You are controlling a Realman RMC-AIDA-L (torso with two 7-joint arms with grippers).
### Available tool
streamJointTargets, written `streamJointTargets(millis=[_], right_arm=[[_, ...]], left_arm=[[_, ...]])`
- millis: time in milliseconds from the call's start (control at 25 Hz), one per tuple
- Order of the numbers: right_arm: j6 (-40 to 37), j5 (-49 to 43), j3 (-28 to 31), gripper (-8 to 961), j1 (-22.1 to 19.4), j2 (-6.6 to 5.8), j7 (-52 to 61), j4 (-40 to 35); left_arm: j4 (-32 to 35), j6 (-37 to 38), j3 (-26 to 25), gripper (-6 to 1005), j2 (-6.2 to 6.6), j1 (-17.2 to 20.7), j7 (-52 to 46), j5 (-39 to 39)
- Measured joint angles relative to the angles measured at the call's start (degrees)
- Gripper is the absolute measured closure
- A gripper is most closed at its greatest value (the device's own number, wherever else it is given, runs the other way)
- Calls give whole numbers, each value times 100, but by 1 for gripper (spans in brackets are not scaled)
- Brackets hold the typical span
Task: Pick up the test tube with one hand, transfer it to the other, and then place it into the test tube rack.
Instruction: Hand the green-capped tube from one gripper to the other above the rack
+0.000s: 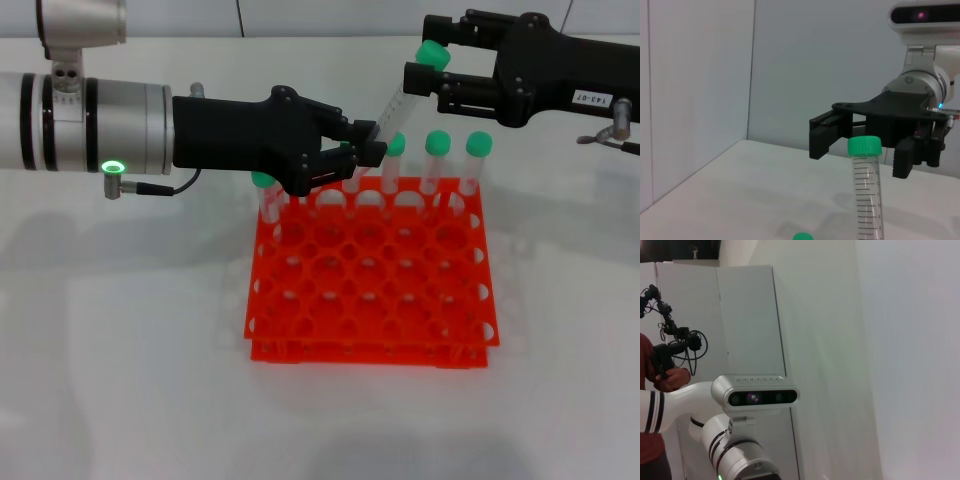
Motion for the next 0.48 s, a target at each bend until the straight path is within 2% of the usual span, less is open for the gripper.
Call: streamJointTargets(millis=[400,480], right_arm=[[6,0,21,318,-35,-8,-32,-4],[8,1,34,370,-39,-8,-36,5]], left_arm=[[3,-6,0,810,0,0,0,3],[8,-6,0,811,0,0,0,-7]])
